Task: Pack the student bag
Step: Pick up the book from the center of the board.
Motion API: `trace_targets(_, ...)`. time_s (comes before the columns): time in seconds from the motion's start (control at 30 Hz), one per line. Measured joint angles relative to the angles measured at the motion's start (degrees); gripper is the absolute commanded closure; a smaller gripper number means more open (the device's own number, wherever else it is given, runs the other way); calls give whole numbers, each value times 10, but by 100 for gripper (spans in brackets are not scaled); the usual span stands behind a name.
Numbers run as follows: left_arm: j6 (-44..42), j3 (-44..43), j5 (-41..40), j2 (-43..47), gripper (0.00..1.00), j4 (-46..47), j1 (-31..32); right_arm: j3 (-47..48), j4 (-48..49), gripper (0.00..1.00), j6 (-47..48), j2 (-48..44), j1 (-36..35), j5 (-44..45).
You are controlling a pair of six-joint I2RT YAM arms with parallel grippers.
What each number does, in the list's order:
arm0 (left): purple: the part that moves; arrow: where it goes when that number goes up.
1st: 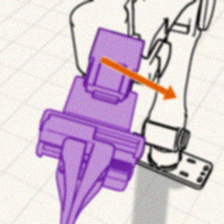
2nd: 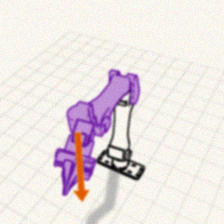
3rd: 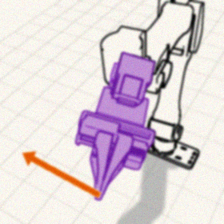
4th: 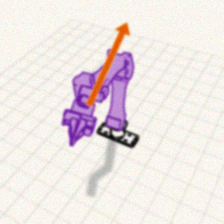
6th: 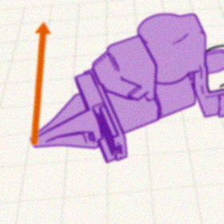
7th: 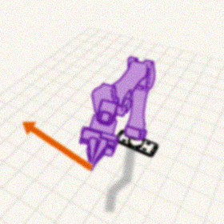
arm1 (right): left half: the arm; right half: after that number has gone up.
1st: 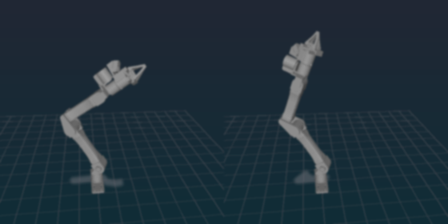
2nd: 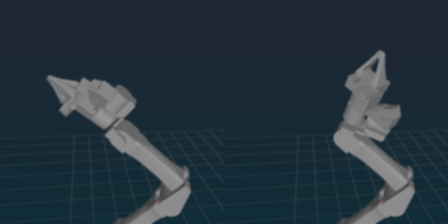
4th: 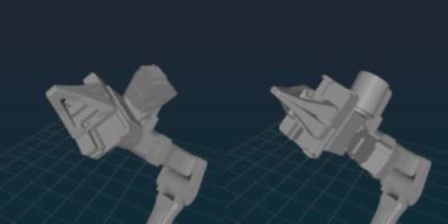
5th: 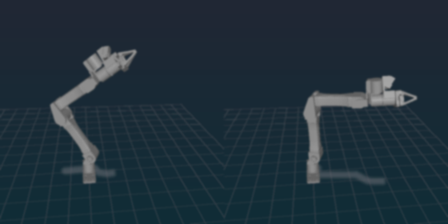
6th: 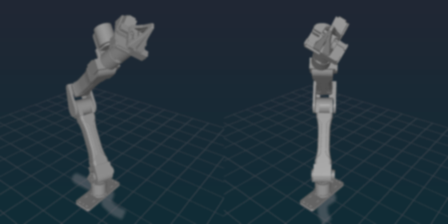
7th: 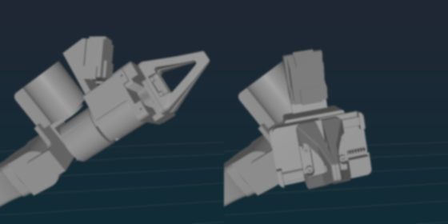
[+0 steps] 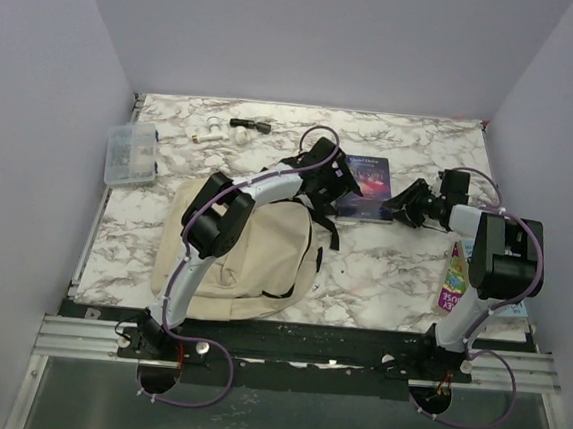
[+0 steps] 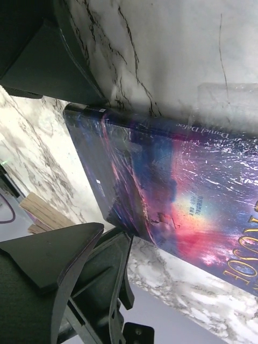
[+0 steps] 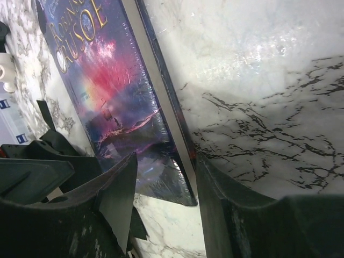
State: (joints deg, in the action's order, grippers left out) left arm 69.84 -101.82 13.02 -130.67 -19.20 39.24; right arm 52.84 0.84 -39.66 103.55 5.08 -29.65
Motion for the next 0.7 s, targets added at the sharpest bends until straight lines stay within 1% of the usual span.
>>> trace_targets(0.17, -14, 21, 19, 3, 12, 36, -4, -28, 38, 53, -7, -10, 5, 0)
trace_targets(0.27, -23, 56, 19, 27, 12, 54, -2, -51, 54, 53, -14, -21, 5, -12)
trace_targets(0.5, -40, 144, 21, 123, 9, 65, 21, -109, 60, 54, -17, -63, 3, -34)
trace_targets(0.57, -44, 175, 18, 168, 9, 68, 41, -129, 61, 56, -17, -79, 0, -42)
trace_targets(0.7, -46, 223, 8, 235, 8, 72, 82, -172, 73, 57, -22, -111, -10, -61)
